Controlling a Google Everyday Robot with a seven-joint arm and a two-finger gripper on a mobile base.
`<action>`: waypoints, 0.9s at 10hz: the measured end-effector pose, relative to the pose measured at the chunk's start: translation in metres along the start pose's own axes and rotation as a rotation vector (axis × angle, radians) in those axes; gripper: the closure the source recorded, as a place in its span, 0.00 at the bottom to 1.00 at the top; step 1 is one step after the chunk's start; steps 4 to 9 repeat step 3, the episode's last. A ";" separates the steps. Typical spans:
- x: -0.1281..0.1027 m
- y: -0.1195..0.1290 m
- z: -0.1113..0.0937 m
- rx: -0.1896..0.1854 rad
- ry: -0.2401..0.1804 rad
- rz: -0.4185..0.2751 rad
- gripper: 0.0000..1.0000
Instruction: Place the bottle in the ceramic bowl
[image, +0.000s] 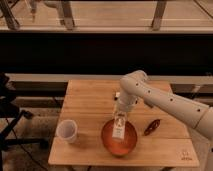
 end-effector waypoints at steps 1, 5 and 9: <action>0.001 0.001 0.000 -0.001 0.000 -0.001 0.39; 0.000 0.003 0.000 -0.001 0.000 -0.005 0.50; 0.000 0.003 0.000 -0.001 0.000 -0.005 0.50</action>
